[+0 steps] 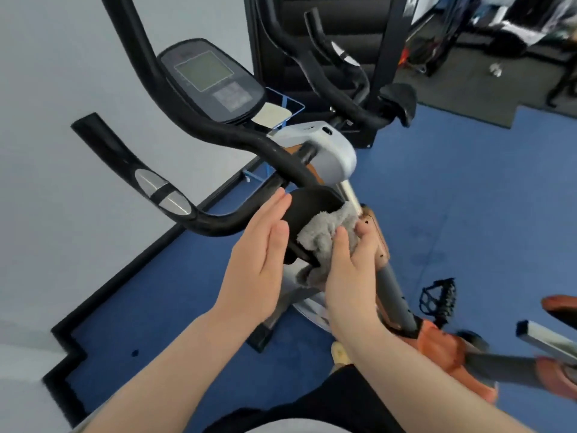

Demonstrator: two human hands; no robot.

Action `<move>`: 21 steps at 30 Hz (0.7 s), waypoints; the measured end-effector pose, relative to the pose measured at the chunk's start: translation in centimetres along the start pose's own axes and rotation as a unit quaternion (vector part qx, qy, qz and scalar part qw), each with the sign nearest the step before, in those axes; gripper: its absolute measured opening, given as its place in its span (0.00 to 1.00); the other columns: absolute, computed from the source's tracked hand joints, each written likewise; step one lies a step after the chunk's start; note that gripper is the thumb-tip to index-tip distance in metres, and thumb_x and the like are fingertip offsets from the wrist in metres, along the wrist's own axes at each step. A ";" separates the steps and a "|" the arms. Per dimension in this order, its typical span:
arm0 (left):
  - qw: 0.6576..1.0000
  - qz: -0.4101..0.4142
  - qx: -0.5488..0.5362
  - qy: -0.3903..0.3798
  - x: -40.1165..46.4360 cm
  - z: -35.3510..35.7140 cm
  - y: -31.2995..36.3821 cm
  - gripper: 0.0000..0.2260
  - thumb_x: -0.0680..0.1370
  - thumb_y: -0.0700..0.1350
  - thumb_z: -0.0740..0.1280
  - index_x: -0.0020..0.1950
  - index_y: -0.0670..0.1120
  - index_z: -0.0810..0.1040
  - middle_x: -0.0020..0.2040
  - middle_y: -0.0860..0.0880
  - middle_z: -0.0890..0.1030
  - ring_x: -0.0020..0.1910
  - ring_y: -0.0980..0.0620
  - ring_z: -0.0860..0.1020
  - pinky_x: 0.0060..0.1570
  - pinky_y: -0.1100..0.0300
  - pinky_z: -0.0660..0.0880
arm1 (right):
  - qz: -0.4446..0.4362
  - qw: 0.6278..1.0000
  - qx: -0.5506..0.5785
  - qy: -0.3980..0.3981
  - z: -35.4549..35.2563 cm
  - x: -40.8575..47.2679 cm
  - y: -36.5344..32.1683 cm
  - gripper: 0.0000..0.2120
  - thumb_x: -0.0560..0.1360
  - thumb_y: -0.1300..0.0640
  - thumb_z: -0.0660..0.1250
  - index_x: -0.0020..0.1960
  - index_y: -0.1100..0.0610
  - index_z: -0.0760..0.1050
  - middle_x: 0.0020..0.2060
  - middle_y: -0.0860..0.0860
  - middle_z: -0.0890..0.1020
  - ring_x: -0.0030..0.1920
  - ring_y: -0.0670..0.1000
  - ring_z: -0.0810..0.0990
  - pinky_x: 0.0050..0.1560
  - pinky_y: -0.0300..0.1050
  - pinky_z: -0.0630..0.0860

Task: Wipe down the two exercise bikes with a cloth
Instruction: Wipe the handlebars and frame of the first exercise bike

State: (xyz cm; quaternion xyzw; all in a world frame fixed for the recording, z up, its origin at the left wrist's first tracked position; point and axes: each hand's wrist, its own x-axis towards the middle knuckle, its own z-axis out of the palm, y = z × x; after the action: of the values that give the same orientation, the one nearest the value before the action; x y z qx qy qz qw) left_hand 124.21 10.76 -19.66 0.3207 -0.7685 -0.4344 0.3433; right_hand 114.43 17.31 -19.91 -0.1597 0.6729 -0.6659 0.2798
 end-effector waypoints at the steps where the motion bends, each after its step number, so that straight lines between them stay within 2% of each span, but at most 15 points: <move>1: 1.000 0.002 -0.003 -0.005 0.1 -0.2 -0.2 0.19 0.84 0.50 0.52 0.75 0.50 0.67 0.72 0.63 0.67 0.72 0.69 0.62 0.68 0.75 0.58 | -0.013 1.000 -0.016 0.007 -0.6 0.4 -0.1 0.07 0.81 0.51 0.59 0.57 0.42 0.65 0.46 0.37 0.76 0.41 0.31 0.77 0.42 0.36 0.77; 3: 1.000 0.006 -0.004 -0.010 0.4 -0.8 -0.6 0.17 0.85 0.47 0.54 0.74 0.50 0.69 0.70 0.65 0.68 0.70 0.70 0.64 0.65 0.77 0.59 | -0.044 0.996 -0.065 0.034 -1.4 1.3 -0.5 0.08 0.80 0.52 0.63 0.55 0.42 0.66 0.52 0.48 0.77 0.53 0.42 0.78 0.49 0.42 0.79; 4: 1.000 0.006 -0.005 -0.011 0.7 -1.1 -0.8 0.17 0.85 0.46 0.55 0.73 0.50 0.70 0.69 0.65 0.69 0.69 0.71 0.65 0.64 0.78 0.60 | -0.070 0.992 -0.095 0.050 -1.4 1.3 -0.5 0.09 0.79 0.52 0.64 0.55 0.40 0.67 0.54 0.49 0.76 0.59 0.49 0.76 0.53 0.47 0.78; 5: 1.000 0.004 -0.007 -0.014 0.8 -1.4 -0.9 0.16 0.85 0.45 0.56 0.73 0.50 0.70 0.68 0.65 0.70 0.69 0.71 0.66 0.63 0.78 0.61 | -0.106 0.985 -0.118 0.066 -1.2 1.0 -0.3 0.09 0.79 0.53 0.64 0.53 0.39 0.68 0.53 0.48 0.76 0.60 0.52 0.74 0.55 0.50 0.77; 7: 1.000 -0.002 -0.012 -0.020 0.9 -1.7 -0.9 0.16 0.84 0.45 0.57 0.73 0.51 0.71 0.67 0.65 0.71 0.68 0.71 0.66 0.63 0.78 0.61 | -0.211 0.961 -0.142 0.108 -0.9 0.0 -0.2 0.10 0.79 0.56 0.65 0.52 0.40 0.72 0.50 0.43 0.78 0.57 0.49 0.76 0.56 0.51 0.75; 9: 1.000 -0.007 -0.015 -0.022 0.8 -1.7 -0.8 0.16 0.84 0.45 0.58 0.73 0.51 0.70 0.68 0.64 0.71 0.68 0.71 0.66 0.64 0.78 0.61 | -0.310 0.931 -0.143 0.132 -1.3 0.0 -0.6 0.10 0.78 0.59 0.66 0.53 0.45 0.75 0.48 0.42 0.79 0.53 0.44 0.77 0.56 0.47 0.74; 11: 0.999 -0.013 -0.025 -0.018 0.7 -1.5 -0.5 0.16 0.84 0.45 0.58 0.73 0.51 0.71 0.69 0.61 0.72 0.68 0.70 0.67 0.64 0.77 0.62 | -0.342 0.923 -0.157 0.081 -1.1 0.8 -1.6 0.10 0.77 0.59 0.67 0.54 0.45 0.77 0.49 0.42 0.79 0.53 0.41 0.76 0.55 0.38 0.73; 13: 0.999 -0.010 -0.042 -0.019 0.7 -1.4 -0.2 0.17 0.84 0.43 0.57 0.73 0.49 0.71 0.69 0.57 0.73 0.68 0.67 0.68 0.65 0.74 0.64 | -0.350 0.915 -0.199 -0.032 -0.4 1.4 -2.6 0.10 0.77 0.59 0.68 0.54 0.47 0.80 0.51 0.42 0.79 0.55 0.38 0.75 0.55 0.29 0.69; 15: 0.998 -0.009 -0.055 -0.023 0.5 -1.4 -0.3 0.17 0.85 0.42 0.56 0.74 0.49 0.70 0.69 0.58 0.74 0.68 0.67 0.69 0.64 0.75 0.64 | -0.310 0.913 -0.230 -0.134 -0.2 1.0 -2.4 0.09 0.78 0.56 0.66 0.57 0.48 0.80 0.53 0.42 0.80 0.56 0.39 0.75 0.57 0.31 0.69; 17: 0.998 -0.016 -0.056 -0.025 0.3 -1.4 -0.4 0.17 0.85 0.43 0.55 0.74 0.51 0.69 0.71 0.58 0.71 0.69 0.69 0.66 0.64 0.77 0.62 | -0.293 0.905 -0.259 -0.168 -1.3 0.2 -1.7 0.10 0.78 0.54 0.66 0.59 0.47 0.79 0.54 0.40 0.79 0.58 0.40 0.75 0.59 0.33 0.70; 18: 0.998 -0.019 -0.057 -0.027 0.2 -1.4 -0.6 0.17 0.85 0.43 0.55 0.74 0.52 0.69 0.72 0.59 0.70 0.69 0.70 0.65 0.64 0.78 0.61 | -0.287 0.905 -0.264 -0.172 -2.1 0.1 -1.6 0.10 0.78 0.55 0.66 0.58 0.46 0.79 0.53 0.40 0.79 0.57 0.40 0.75 0.59 0.31 0.69; 21: 0.997 -0.017 -0.064 -0.028 0.1 -1.4 -0.7 0.17 0.85 0.42 0.55 0.72 0.54 0.69 0.72 0.60 0.69 0.69 0.71 0.64 0.65 0.77 0.60 | -0.270 0.919 -0.231 -0.168 -2.9 0.2 -2.9 0.08 0.78 0.56 0.67 0.52 0.45 0.80 0.48 0.40 0.79 0.49 0.39 0.79 0.50 0.32 0.74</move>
State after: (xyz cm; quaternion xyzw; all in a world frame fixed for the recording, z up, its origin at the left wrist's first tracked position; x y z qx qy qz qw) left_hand 125.39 9.82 -19.71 0.2984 -0.7432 -0.4972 0.3339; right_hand 112.08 19.36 -17.18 -0.5052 0.6826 -0.5054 0.1532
